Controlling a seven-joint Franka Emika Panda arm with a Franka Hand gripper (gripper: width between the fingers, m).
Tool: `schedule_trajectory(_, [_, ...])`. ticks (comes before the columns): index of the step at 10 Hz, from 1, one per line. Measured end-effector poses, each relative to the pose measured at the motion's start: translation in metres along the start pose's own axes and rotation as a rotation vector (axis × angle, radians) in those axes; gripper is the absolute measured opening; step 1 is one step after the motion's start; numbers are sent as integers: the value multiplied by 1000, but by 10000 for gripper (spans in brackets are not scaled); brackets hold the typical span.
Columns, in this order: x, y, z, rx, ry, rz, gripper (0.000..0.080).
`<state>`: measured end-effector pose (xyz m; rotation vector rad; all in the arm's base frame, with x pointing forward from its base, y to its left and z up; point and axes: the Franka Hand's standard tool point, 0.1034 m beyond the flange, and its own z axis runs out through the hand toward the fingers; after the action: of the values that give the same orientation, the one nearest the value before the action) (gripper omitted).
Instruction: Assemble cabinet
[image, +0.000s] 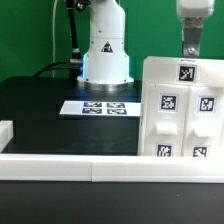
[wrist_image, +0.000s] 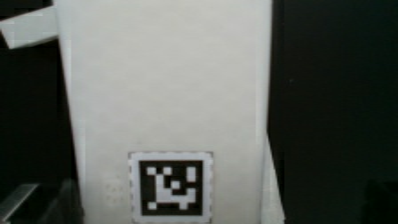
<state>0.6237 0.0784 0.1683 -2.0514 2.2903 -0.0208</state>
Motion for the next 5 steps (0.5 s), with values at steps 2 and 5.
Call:
schedule_trajectory(2, [-2, -2, -3, -1, -2, -284, 797])
schedule_trajectory(5, [-2, -5, -5, -9, -8, -696, 797])
